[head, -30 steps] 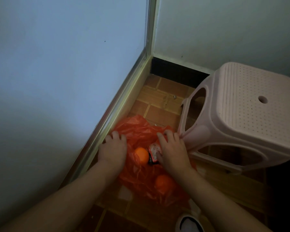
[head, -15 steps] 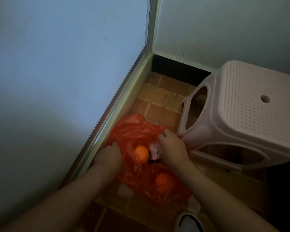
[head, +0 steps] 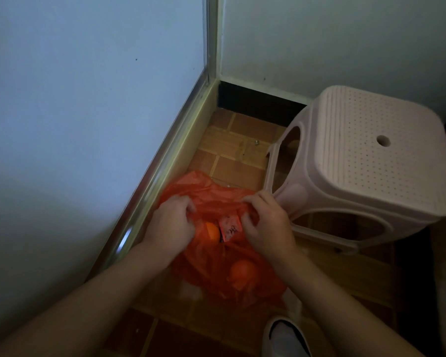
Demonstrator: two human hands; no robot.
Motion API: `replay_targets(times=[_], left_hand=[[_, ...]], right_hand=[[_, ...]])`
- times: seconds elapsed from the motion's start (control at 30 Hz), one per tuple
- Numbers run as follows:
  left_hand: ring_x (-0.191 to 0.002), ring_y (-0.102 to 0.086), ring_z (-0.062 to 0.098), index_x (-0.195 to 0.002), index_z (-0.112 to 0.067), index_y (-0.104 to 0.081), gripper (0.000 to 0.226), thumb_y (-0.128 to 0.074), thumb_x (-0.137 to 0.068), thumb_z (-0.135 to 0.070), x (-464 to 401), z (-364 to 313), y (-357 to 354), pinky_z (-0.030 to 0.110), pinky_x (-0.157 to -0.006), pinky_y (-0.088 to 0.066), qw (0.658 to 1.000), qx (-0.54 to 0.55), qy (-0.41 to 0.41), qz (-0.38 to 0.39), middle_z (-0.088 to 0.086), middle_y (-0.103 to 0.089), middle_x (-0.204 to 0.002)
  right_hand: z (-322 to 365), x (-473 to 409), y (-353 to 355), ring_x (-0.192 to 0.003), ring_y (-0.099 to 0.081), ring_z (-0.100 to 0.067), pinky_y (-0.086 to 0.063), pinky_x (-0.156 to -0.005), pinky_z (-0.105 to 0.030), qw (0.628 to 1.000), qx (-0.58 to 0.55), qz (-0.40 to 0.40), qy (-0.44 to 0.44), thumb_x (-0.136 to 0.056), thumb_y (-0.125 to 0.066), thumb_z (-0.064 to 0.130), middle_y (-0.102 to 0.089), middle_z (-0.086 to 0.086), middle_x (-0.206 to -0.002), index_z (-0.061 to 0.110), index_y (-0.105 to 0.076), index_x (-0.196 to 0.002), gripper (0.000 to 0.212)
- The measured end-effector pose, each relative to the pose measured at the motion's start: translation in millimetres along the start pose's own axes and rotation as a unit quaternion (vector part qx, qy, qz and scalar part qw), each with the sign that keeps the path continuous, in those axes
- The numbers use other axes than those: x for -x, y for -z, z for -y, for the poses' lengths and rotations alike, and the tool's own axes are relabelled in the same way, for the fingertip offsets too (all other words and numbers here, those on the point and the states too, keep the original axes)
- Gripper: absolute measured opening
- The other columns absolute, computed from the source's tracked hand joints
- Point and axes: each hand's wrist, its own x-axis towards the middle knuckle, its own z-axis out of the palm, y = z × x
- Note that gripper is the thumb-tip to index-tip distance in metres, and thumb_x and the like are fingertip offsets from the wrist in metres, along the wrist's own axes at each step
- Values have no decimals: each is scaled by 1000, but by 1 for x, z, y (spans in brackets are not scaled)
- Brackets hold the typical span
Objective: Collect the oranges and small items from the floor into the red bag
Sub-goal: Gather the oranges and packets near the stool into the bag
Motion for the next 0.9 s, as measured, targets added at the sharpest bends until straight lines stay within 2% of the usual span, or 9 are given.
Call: replay_targets(times=[0.1, 0.3, 0.43, 0.53, 0.6, 0.67, 0.73, 0.8, 0.9], left_hand=[[-81, -66, 23, -94, -25, -69, 24, -61, -84, -4, 0, -12, 3, 42, -78, -57, 999, 13, -41, -30, -6, -63, -101], [-87, -68, 16, -97, -28, -72, 29, -62, -91, -1, 0, -26, 14, 39, -79, -59, 990, 62, -89, -87, -10, -70, -101], [-93, -66, 8, -100, -23, -74, 25, -64, -93, -1, 1, -28, 23, 23, -81, -52, 987, 83, -83, -107, -10, -73, -100], [-88, -62, 1, -100, -24, -76, 14, -74, -90, -14, 6, -30, 24, 14, -78, -48, 989, 73, -87, -95, -13, -73, -98], [-77, -60, 0, -92, -28, -74, 8, -78, -87, -23, 11, -30, 24, 16, -66, -49, 991, 49, -84, -88, -15, -70, -88], [-69, -56, -1, -88, -30, -70, 11, -80, -84, -27, 13, -27, 26, 16, -55, -39, 994, 31, -66, -85, -16, -65, -80], [-74, -59, 6, -104, -29, -69, 23, -79, -84, -25, 13, -23, 31, 22, -60, -44, 995, 26, -39, -84, -14, -64, -86], [-87, -64, 15, -127, -24, -64, 44, -74, -85, -17, 12, -20, 35, 32, -77, -56, 998, 30, -16, -60, -7, -65, -98], [-91, -68, 19, -125, -22, -68, 43, -66, -86, -7, 16, -19, 38, 38, -86, -58, 999, 25, -15, -33, -3, -70, -104]], right_hand=[[-1, 7, 3, -93, -58, -7, -49, -80, -17, 999, -7, -22, 23, -99, -61, 14, -57, 4, -108, 11, -70, -118, 22], [4, 9, 15, -95, -61, -11, -55, -78, -36, 999, 11, -27, -27, -106, -51, 36, -60, 8, -108, 22, -68, -122, 28], [14, 13, 28, -97, -63, -10, -52, -82, -31, 996, -2, -9, -88, -104, -50, 50, -68, 9, -107, 25, -68, -117, 34], [14, 16, 30, -101, -60, -5, -51, -87, -24, 996, -5, 12, -84, -94, -66, 42, -65, 11, -114, 24, -65, -124, 35], [14, 17, 31, -108, -58, -5, -50, -94, -22, 997, -9, 27, -67, -86, -73, 25, -64, 9, -119, 21, -64, -131, 46], [17, 19, 35, -107, -57, -2, -49, -97, -19, 999, -11, 15, -51, -82, -75, 13, -64, 8, -118, 18, -65, -130, 50], [21, 19, 42, -102, -57, 1, -49, -93, -16, 999, -21, -17, -40, -83, -74, 9, -65, 9, -112, 17, -69, -125, 43], [25, 19, 49, -100, -62, -1, -52, -90, -19, 997, -43, -53, -33, -89, -72, 10, -67, 10, -107, 17, -72, -118, 30], [31, 17, 58, -95, -65, -5, -55, -83, -27, 992, -79, -92, -42, -96, -67, 15, -68, 11, -98, 19, -75, -109, 16]])
